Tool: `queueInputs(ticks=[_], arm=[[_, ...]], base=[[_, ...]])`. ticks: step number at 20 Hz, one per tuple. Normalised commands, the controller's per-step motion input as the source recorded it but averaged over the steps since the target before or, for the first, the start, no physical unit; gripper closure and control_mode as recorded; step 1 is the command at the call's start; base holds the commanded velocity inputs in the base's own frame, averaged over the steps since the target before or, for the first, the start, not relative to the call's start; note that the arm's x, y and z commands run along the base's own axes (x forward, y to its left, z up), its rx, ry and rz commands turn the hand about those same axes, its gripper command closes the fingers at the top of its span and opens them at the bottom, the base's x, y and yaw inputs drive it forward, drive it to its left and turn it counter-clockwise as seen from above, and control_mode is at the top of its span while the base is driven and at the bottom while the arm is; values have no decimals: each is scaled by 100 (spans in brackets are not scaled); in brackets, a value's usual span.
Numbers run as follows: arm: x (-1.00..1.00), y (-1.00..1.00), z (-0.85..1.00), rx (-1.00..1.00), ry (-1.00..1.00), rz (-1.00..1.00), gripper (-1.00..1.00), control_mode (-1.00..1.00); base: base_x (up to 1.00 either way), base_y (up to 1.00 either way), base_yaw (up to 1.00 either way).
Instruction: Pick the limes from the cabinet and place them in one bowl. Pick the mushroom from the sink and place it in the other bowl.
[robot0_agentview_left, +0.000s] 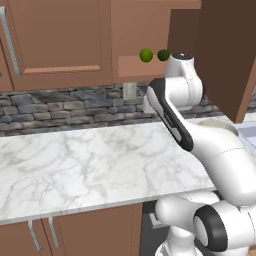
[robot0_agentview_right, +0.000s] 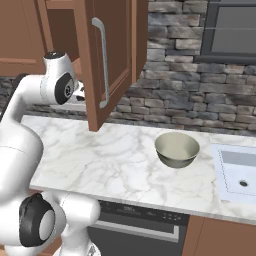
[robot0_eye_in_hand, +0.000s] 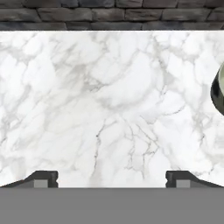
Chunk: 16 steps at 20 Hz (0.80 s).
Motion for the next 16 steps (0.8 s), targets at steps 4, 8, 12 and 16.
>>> queueInputs(ticks=[4,8,12,16], arm=[[9,15,43,0,-20,-22,-100,-100],[17,6,48,3,-14,-14,-100,-100],[16,-10,48,9,-14,-6,-100,-100],[13,-13,43,5,-30,-1,-100,-100]], base=[[0,0,0],[0,0,0],[0,0,0],[0,0,0]])
